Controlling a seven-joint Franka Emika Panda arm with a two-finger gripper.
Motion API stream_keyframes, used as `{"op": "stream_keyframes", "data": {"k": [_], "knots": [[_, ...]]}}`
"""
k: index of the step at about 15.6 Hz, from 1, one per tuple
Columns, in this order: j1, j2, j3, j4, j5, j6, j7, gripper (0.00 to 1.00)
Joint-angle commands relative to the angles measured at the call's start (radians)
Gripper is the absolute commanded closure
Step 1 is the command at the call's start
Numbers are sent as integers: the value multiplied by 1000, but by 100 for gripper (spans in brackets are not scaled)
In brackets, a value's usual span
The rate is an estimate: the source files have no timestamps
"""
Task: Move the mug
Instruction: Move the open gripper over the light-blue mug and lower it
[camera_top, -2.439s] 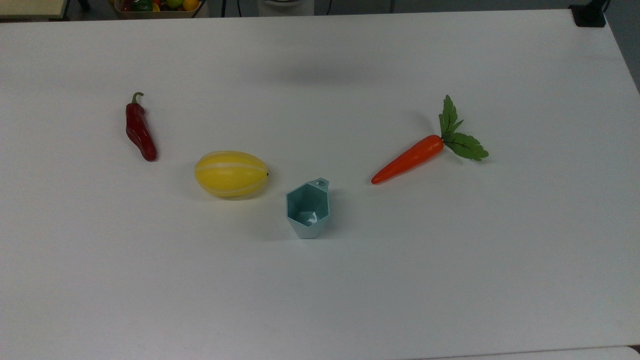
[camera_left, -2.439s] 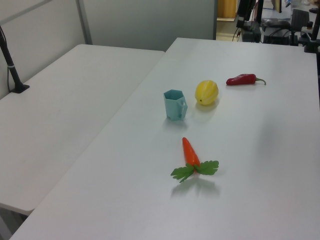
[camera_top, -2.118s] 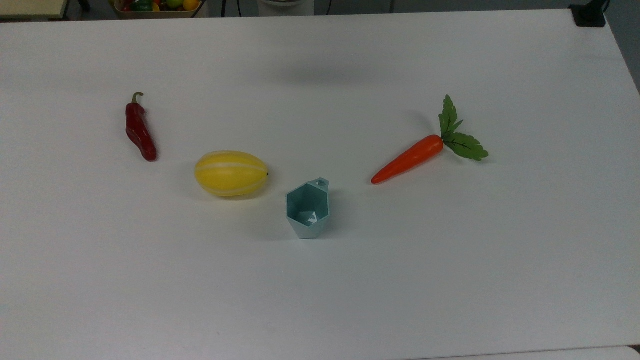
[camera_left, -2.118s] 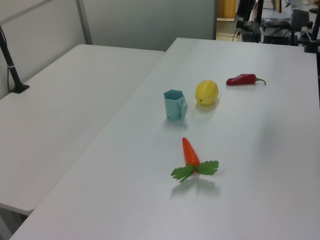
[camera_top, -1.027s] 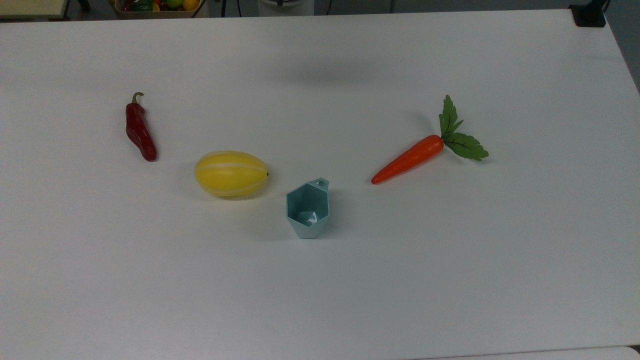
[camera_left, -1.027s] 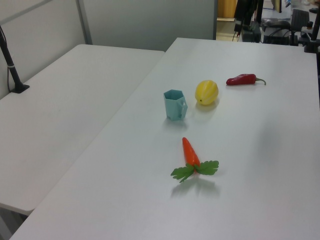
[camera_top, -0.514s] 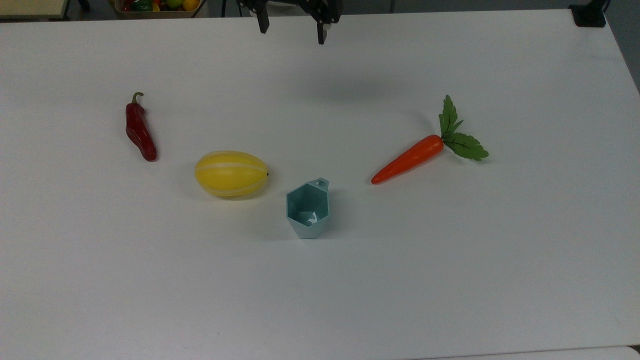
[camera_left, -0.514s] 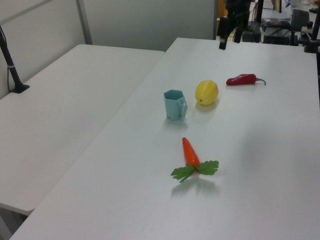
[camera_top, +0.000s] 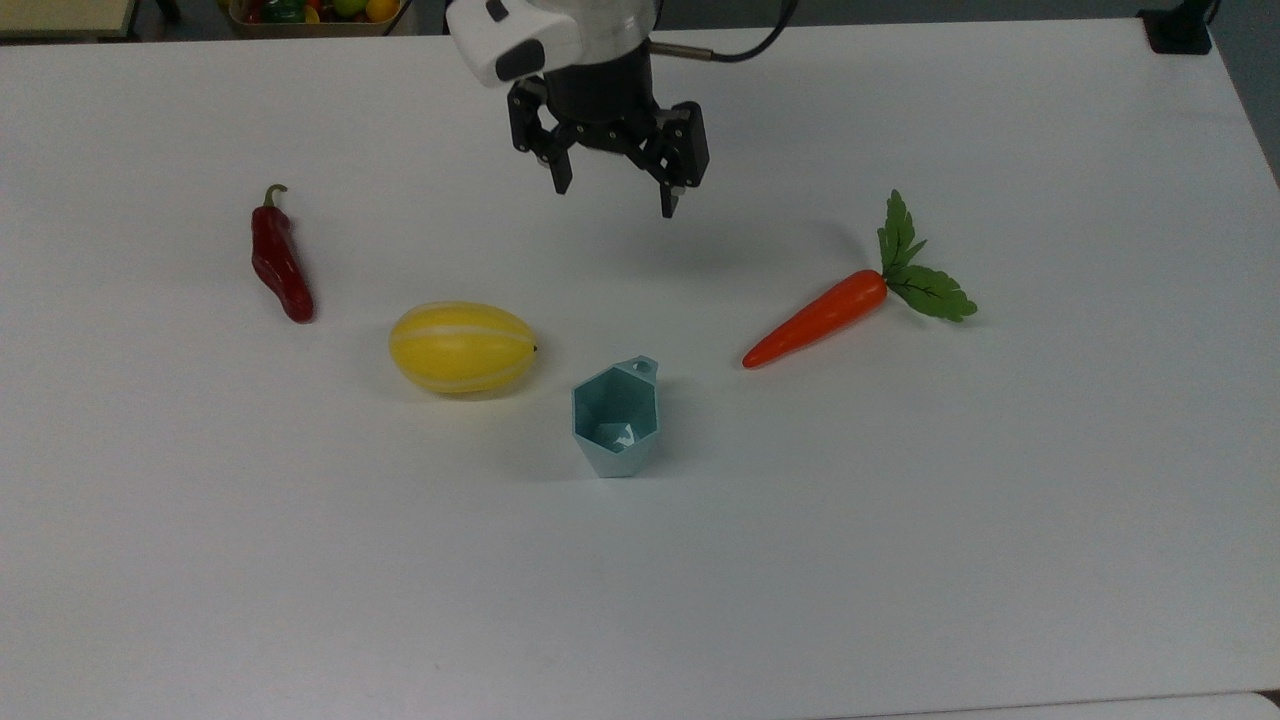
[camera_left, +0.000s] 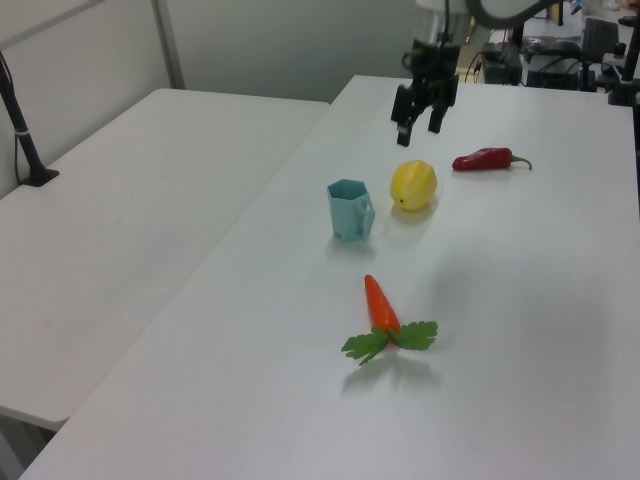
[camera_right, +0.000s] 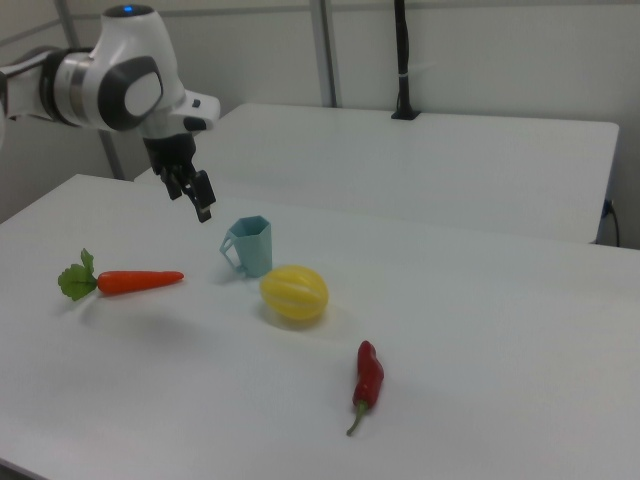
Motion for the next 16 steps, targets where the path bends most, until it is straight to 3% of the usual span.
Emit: {"op": "stream_keyframes", "data": {"k": [1,16], "knots": [[27,73,-7,16,-11,88,26,0],[55,254,-7,16,-76,355,66,0]]}}
